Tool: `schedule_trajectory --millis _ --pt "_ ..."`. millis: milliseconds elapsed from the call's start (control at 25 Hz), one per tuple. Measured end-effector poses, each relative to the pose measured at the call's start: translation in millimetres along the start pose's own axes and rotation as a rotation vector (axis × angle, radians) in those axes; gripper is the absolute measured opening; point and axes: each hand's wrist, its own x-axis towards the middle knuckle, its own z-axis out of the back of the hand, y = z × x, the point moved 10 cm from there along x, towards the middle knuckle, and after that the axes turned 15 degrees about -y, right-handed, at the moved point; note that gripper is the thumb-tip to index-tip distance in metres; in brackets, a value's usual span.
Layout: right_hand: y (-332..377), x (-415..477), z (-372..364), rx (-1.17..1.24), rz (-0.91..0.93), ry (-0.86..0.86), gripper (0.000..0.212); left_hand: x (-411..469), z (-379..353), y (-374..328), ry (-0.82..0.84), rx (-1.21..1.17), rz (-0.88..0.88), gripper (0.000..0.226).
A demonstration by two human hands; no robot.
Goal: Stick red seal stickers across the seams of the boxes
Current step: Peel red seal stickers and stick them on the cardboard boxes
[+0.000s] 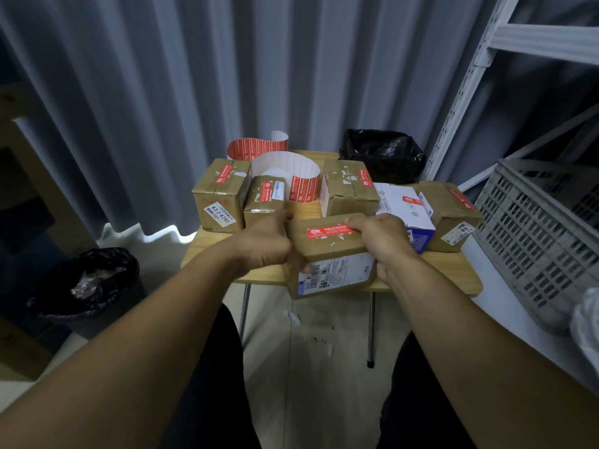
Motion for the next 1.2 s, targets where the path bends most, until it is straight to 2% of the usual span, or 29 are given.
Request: schedule_trajectory --millis 160,280,400,440,560,640,680,840,960,1200 --pt "18 -15 -26 -0.011 0.079 0.095 0.018 -18 24 7 0.076 -0.011 0.031 0.067" --pt "23 -21 -44 -0.017 0.107 0.135 0.021 -17 41 26 -0.042 0.118 0.044 0.06" --pt "28 -24 -53 0.041 0.12 0.148 0.013 -16 47 40 -0.109 0.173 0.071 0.06" --pt "29 -23 -53 0.044 0.137 0.134 0.015 -17 43 44 -0.08 0.15 0.093 0.062" --pt "30 -19 -51 0.025 0.175 0.105 0.039 -19 29 50 0.014 0.075 0.152 0.068" --pt "28 -20 -52 -0.002 0.173 0.118 0.044 -17 26 52 0.03 0.092 0.155 0.067" --pt "26 -21 -51 -0.018 0.172 0.124 0.043 -16 24 52 0.038 0.108 0.154 0.066" --pt "18 -23 -50 -0.089 0.137 0.157 0.011 -17 15 52 0.079 0.094 0.187 0.067" --pt "9 -28 -55 -0.177 0.079 0.247 0.006 -14 13 51 0.076 0.1 0.185 0.071" --pt "19 -26 -58 -0.204 0.153 0.274 0.003 -4 10 47 0.043 0.095 0.182 0.061"
